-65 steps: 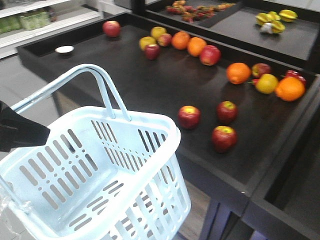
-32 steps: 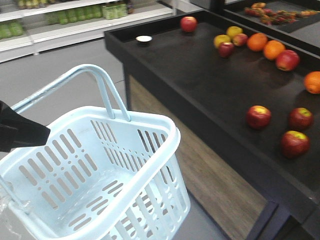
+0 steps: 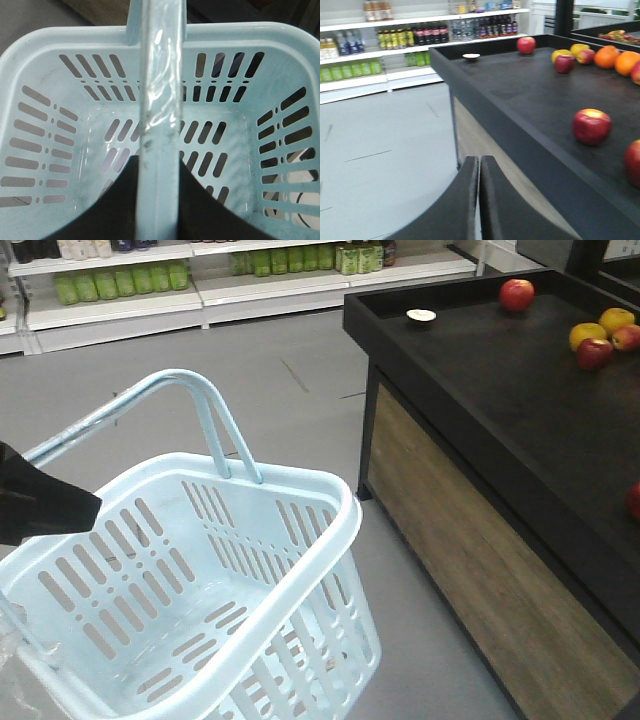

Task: Pick three apples into basket with both arms
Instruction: 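Drive the base away from the table holding the basket up, then turn the base across the floor carrying the basket in the left gripper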

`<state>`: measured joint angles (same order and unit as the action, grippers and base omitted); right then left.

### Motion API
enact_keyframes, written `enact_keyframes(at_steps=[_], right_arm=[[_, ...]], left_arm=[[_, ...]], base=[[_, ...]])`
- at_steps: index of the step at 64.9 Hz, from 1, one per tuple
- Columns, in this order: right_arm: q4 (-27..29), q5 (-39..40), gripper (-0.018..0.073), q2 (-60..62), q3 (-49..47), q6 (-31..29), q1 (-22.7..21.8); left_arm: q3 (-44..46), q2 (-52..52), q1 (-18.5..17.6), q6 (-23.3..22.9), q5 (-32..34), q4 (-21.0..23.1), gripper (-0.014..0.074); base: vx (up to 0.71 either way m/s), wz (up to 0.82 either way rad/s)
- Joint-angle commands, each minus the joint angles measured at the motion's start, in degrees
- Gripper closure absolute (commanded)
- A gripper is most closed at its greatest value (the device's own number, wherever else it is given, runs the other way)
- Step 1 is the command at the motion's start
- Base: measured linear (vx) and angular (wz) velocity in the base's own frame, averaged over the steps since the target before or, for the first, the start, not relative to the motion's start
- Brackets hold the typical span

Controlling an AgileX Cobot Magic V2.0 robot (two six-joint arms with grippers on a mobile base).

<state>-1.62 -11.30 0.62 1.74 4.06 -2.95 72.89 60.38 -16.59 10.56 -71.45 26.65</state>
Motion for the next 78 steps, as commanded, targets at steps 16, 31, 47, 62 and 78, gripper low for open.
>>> enact_keyframes(at_steps=[16, 31, 47, 62, 78], right_arm=[[-0.3, 4.0, 0.0564, 0.6, 0.6, -0.1, -0.4], [-0.3, 4.0, 0.0564, 0.6, 0.6, -0.1, -0.4], [-0.3, 4.0, 0.0564, 0.6, 0.6, -0.1, -0.4], [-0.3, 4.0, 0.0564, 0.6, 0.6, -0.1, -0.4], [-0.3, 4.0, 0.0564, 0.6, 0.6, -0.1, -0.4]], left_arm=[[1.4, -0.9, -0.1, -0.7, 3.4, 2.8, 0.0604], [1.4, -0.9, -0.1, -0.7, 3.4, 2.8, 0.0604], [1.4, -0.9, -0.1, -0.7, 3.4, 2.8, 0.0604], [1.4, -0.9, -0.1, -0.7, 3.4, 2.8, 0.0604], [1.4, -0.9, -0.1, -0.7, 3.4, 2.8, 0.0604]], base=[[-0.02, 0.41], [0.01, 0.49], [0.05, 0.56], [0.08, 0.50], [0.10, 0.39]])
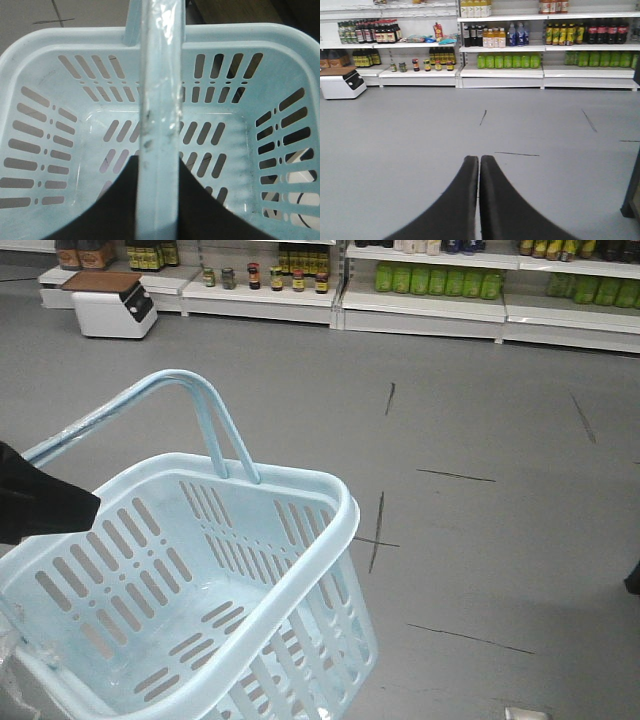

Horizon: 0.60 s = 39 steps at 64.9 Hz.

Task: Pick three apples into basket with both arms
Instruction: 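Turn the base across the floor carrying the basket in the left gripper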

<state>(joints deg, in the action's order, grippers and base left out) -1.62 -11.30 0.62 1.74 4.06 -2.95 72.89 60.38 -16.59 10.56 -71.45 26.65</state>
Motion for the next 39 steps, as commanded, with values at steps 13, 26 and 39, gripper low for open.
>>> enact_keyframes(at_steps=[13, 26, 39], right_arm=[[-0.3, 4.0, 0.0564, 0.6, 0.6, -0.1, -0.4], [-0.3, 4.0, 0.0564, 0.6, 0.6, -0.1, -0.4], [-0.3, 4.0, 0.0564, 0.6, 0.6, -0.1, -0.4]], left_arm=[[1.4, -0.9, -0.1, -0.7, 3.4, 2.8, 0.0604], [1.4, -0.9, -0.1, -0.7, 3.4, 2.8, 0.0604], [1.4, -0.9, -0.1, -0.7, 3.4, 2.8, 0.0604]], base=[[0.11, 0.32], [0.12, 0.21], [0.12, 0.10]])
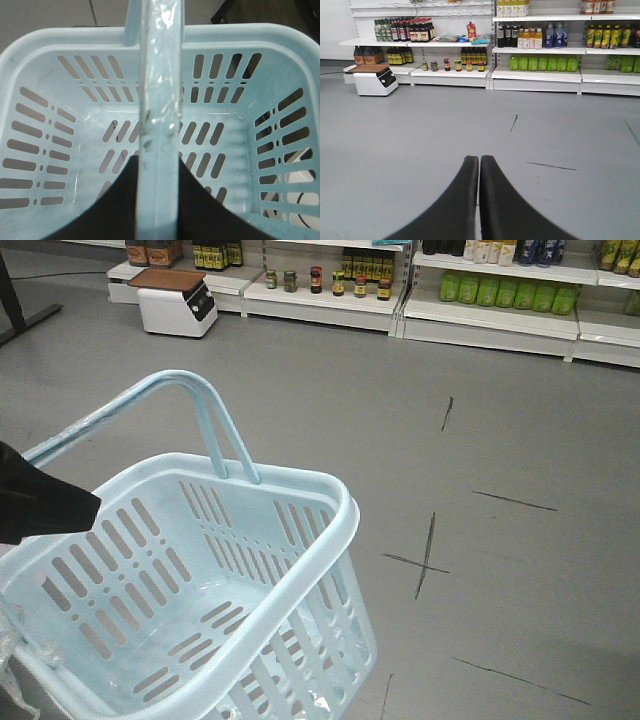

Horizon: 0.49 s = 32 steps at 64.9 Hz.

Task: Pick three apples into basket with both arms
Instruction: 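Turn the base across the floor carrying the basket in the left gripper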

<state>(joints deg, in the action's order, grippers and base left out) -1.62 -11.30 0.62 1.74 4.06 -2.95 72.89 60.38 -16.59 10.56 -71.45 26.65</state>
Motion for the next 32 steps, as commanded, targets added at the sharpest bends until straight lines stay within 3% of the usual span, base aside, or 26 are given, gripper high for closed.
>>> enact_keyframes(at_steps=[1, 32], right_arm=[[-0.3, 4.0, 0.0564, 0.6, 0.6, -0.1, -0.4], [-0.3, 4.0, 0.0564, 0.6, 0.6, -0.1, -0.4]], left_arm=[[1.4, -0.9, -0.1, -0.7, 3.4, 2.8, 0.0604], [1.4, -0.9, -0.1, -0.7, 3.4, 2.8, 0.0604]], base=[[0.12, 0.06], [0.14, -0.02]])
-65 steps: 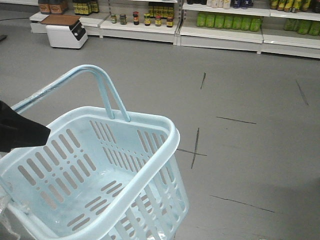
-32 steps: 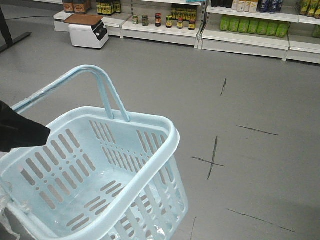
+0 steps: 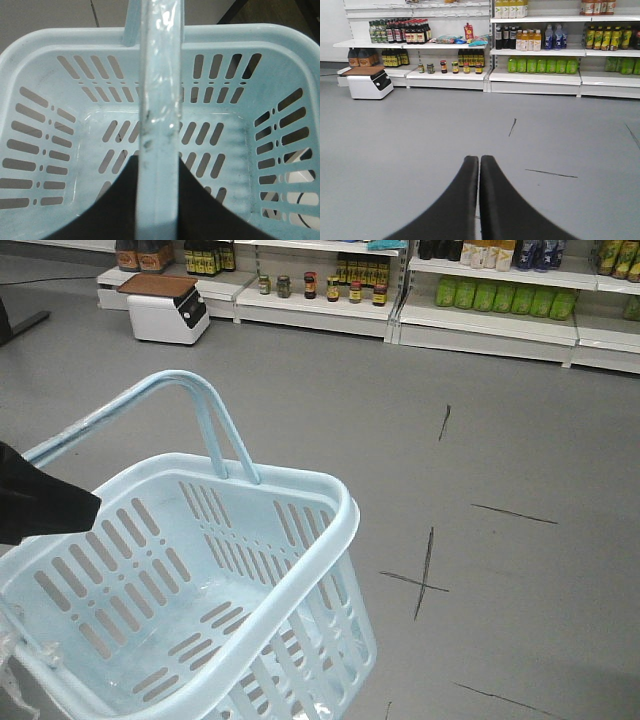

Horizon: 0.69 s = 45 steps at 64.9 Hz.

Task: Pick three apples into basket with both arms
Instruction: 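Turn the base across the floor carrying the basket in the left gripper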

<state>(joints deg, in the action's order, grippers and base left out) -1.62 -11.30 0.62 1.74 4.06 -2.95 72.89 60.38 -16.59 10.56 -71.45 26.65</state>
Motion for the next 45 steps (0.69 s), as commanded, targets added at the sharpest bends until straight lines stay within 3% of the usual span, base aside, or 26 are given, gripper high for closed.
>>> enact_keyframes(at_steps=[1, 45], right_arm=[[-0.3, 4.0, 0.0564, 0.6, 0.6, -0.1, -0.4], [-0.3, 3.9, 0.0564, 0.6, 0.6, -0.1, -0.4]], left_arm=[[1.4, -0.9, -0.1, -0.7, 3.4, 2.8, 0.0604], [1.4, -0.9, -0.1, -0.7, 3.4, 2.8, 0.0604]], base=[[0.17, -0.10], [0.20, -0.18]])
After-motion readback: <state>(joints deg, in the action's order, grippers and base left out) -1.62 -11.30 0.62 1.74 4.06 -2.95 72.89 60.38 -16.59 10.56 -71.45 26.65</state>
